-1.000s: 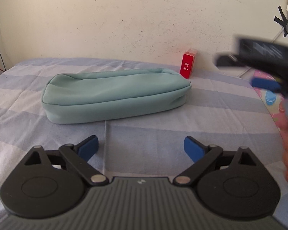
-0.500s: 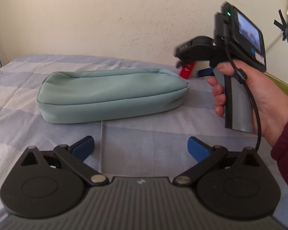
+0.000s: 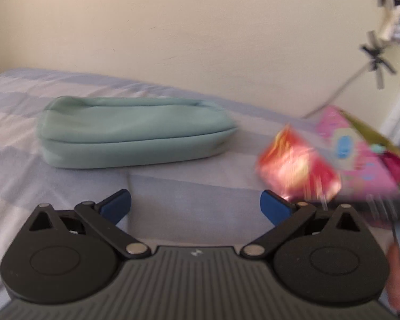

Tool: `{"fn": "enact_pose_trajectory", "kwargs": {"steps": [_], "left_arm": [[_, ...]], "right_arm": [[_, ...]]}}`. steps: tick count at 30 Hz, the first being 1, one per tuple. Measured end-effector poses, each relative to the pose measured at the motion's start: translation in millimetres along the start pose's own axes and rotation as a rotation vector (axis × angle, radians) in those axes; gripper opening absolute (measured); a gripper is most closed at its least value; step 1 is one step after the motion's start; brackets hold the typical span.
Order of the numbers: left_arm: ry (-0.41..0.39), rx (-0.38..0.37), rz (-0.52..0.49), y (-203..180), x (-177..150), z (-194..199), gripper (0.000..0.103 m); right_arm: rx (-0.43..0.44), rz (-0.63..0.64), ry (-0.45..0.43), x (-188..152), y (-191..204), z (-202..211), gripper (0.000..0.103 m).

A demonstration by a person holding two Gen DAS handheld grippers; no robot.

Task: Organize objects
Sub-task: 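Carry the red box with the right gripper over the pink tin, then lower the red box into the pink tin and open the right gripper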

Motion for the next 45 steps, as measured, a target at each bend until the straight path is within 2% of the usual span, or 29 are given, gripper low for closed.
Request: {"fn": "enact_pose_trajectory", "kwargs": {"steps": [2,4,5,7,9,11,13,15,18,20,22,24,25,26,28,29,30,35,38,42,45], "left_arm": [[0.006,-0.143,-0.034,-18.7,-3.6,6.1,0.103],[0.04,-0.317,-0.093,-44.8,-12.2,13.7,0.103],[0.052,-0.388,-0.13,-58.7,-18.2,18.5,0.103],[0.05,-0.445,-0.208,-82.5,-30.0,26.2,0.103],[0.046,-0.453,-0.278,-99.6,-39.8,30.3,0.103],[0.039,-0.445,-0.303,-106.1,-45.1,32.8,0.103],[0.05,-0.429,-0.281,-105.7,-45.5,31.1,0.103],[0.077,-0.409,-0.232,-101.6,-45.4,26.1,0.102],[0.125,-0.41,-0.141,-93.0,-49.4,29.7,0.097],[0.147,-0.413,-0.119,-94.5,-58.2,35.7,0.091],[0.18,-0.394,-0.129,-99.6,-66.5,32.9,0.079],[0.166,-0.36,-0.164,-107.7,-69.8,29.8,0.077],[0.165,-0.352,-0.183,-112.1,-69.9,28.7,0.068],[0.179,-0.366,-0.189,-118.0,-69.9,26.7,0.066],[0.166,-0.331,-0.217,-126.2,-64.2,26.4,0.066],[0.148,-0.327,-0.243,-132.4,-59.1,28.6,0.066],[0.128,-0.34,-0.259,-139.5,-52.1,32.5,0.066],[0.044,-0.467,-0.293,-197.4,-7.3,45.0,0.07],[0.021,-0.523,-0.326,-250.1,9.2,36.5,0.07],[0.008,-0.575,-0.403,-317.6,13.1,11.9,0.071],[0.024,-0.603,-0.431,-354.4,7.9,-9.0,0.071]], "right_arm": [[0.084,0.024,0.067,-34.8,4.8,32.0,0.024],[0.172,0.015,0.12,-68.3,3.0,65.0,0.026],[0.173,0.003,0.121,-81.7,-2.9,81.3,0.028],[0.108,-0.004,0.072,-99.2,-22.7,114.3,0.044],[-0.067,-0.01,-0.046,-109.1,-48.1,148.4,0.074],[-0.222,0.013,-0.155,-121.1,-62.2,176.8,0.085],[-0.242,0.067,-0.19,-131.6,-61.1,191.4,0.085],[-0.221,0.127,-0.209,-137.5,-49.9,192.6,0.085],[-0.21,0.233,-0.209,-139.6,-28.7,176.9,0.085],[-0.2,0.286,-0.193,-136.1,-15.6,159.1,0.085],[-0.186,0.334,-0.175,-136.7,0.2,145.0,0.085],[-0.174,0.375,-0.162,-131.4,11.9,132.5,0.085],[-0.165,0.385,-0.154,-127.8,14.5,124.8,0.085],[-0.153,0.389,-0.139,-124.9,16.2,116.2,0.083],[-0.126,0.382,-0.101,-120.7,17.0,100.0,0.071],[-0.144,0.389,-0.125,-117.8,17.6,98.6,0.074],[-0.155,0.389,-0.131,-115.4,17.3,99.0,0.073],[-0.206,0.399,-0.324,-91.3,6.0,151.6,0.072],[-0.284,0.409,-0.43,-71.4,-12.8,187.9,0.072],[-0.41,0.387,-0.506,-52.7,-57.0,222.4,0.072],[-0.455,0.326,-0.52,-44.7,-99.0,238.4,0.072]]}}
Point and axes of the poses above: each gripper's, at about its wrist camera, not at the fingertips, and z roughly against the way its jaws point, y to its left, x to its top, the point moved 7 cm from there along -z, roughly the way its jaws point
